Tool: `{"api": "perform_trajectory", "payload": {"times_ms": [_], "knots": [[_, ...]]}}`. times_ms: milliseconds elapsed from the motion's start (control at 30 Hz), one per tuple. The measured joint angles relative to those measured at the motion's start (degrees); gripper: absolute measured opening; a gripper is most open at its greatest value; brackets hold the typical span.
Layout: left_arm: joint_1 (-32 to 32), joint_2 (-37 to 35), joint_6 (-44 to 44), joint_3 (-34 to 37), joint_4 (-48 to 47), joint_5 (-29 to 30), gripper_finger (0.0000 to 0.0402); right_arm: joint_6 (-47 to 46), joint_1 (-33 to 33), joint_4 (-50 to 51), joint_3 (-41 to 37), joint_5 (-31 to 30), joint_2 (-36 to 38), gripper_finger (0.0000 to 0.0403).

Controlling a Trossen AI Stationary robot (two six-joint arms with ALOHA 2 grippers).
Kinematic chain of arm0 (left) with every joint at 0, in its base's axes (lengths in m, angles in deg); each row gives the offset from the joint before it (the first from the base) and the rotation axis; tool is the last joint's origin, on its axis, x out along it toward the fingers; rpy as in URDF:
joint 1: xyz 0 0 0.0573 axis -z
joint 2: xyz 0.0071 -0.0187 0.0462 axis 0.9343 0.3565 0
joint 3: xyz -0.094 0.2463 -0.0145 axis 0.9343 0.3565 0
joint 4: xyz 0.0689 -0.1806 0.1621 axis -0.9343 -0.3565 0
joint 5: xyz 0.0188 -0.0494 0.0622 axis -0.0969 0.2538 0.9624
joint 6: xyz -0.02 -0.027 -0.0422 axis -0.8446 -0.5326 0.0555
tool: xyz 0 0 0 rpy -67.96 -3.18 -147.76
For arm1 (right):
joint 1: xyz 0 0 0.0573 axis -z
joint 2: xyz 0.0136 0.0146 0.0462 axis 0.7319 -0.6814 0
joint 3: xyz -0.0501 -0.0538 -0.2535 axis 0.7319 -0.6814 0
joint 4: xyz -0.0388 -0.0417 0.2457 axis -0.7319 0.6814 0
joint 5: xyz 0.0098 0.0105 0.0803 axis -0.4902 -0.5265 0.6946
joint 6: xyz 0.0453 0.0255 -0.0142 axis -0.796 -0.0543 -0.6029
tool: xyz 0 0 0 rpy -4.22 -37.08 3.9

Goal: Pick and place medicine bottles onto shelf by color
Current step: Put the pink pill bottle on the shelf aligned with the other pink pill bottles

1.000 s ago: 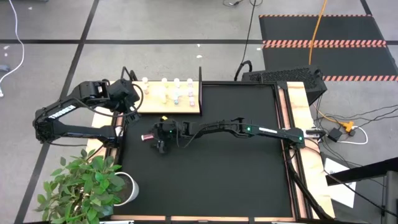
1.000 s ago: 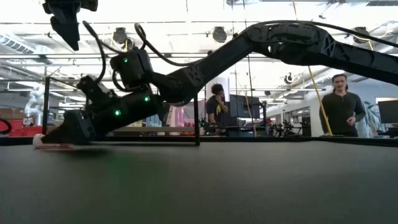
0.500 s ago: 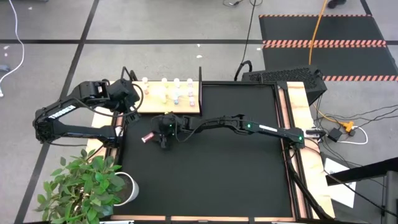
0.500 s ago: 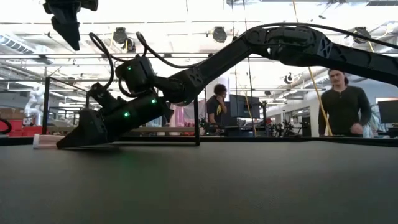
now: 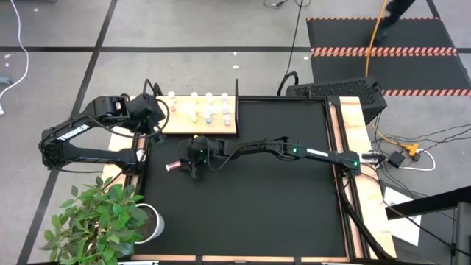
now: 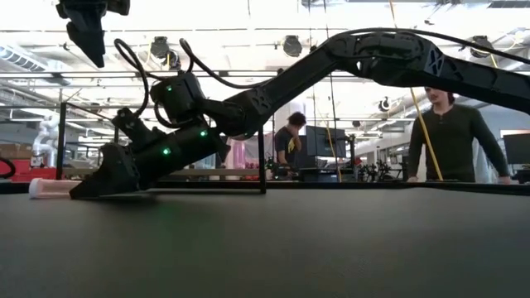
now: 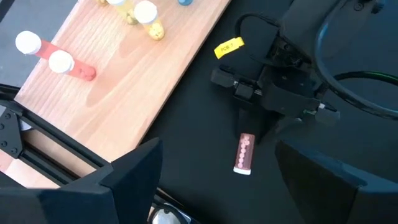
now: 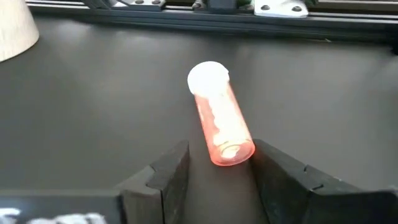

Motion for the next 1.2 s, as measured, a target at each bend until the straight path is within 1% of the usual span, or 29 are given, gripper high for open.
{"api": "perform_trajectory", "payload": {"times_ms": [133, 233, 367, 467, 533, 600, 700, 800, 867, 933, 1000, 1067, 1200], "knots": [[0.0, 0.0, 0.5, 0.0, -0.7, -0.1, 0.0312, 0.3, -1.2, -1.1, -0.1, -2.8, 0.0, 0.0183], [0.0, 0.0, 1.6, 0.0, -1.0, -0.1, 0.0312, 0.5, -1.6, -4.2, -0.1, -3.5, -1.0, 0.021], [0.0, 0.0, 2.8, 0.0, -1.1, -0.1, 0.0312, -1.3, -1.7, -8.1, -0.1, -3.8, -2.8, 0.0243], [0.0, 0.0, 3.1, 0.0, -1.1, -0.1, 0.0312, -2.5, -1.7, -8.9, 0.0, -4.3, -3.4, 0.0249], [0.0, 0.0, 4.1, 0.0, -1.2, -0.2, 0.0312, -2.5, -1.7, -8.8, 0.0, -4.7, -3.4, 0.0238], [0.0, 0.0, 4.9, 0.0, -1.4, -0.2, 0.0312, -2.4, -1.7, -8.8, 0.0, -5.9, -3.5, 0.0215], [0.0, 0.0, 6.0, 0.0, -1.5, -0.2, 0.0312, -3.3, -1.4, -9.4, 0.0, -6.0, -3.5, 0.0165], [0.0, 0.0, 6.5, 0.0, -1.5, -0.2, 0.0312, -6.2, -1.0, -9.3, 0.0, -5.7, -3.5, 0.0109], [0.0, 0.0, 6.3, 0.0, -1.4, 0.1, 0.0312, -7.9, -0.9, -9.9, 0.0, -5.7, -3.5, 0.0084], [0.0, 0.0, 5.0, 0.0, -0.9, 1.0, 0.0312, -10.2, -0.8, -10.1, 0.0, -5.6, -3.2, 0.0083], [-0.1, 0.0, 4.3, 0.0, -0.4, 1.2, 0.0312, -13.4, -0.6, -10.2, 0.0, -4.1, -2.7, 0.0083], [-0.1, 0.0, 3.9, -0.8, -0.6, 1.2, 0.0312, -18.2, 0.1, -10.0, -0.1, 0.6, -1.5, 0.0087], [-0.1, 0.0, 2.5, -5.4, -0.5, 1.4, 0.0312, -25.2, 1.4, -9.1, -0.4, 10.8, 1.5, 0.0118]]}}
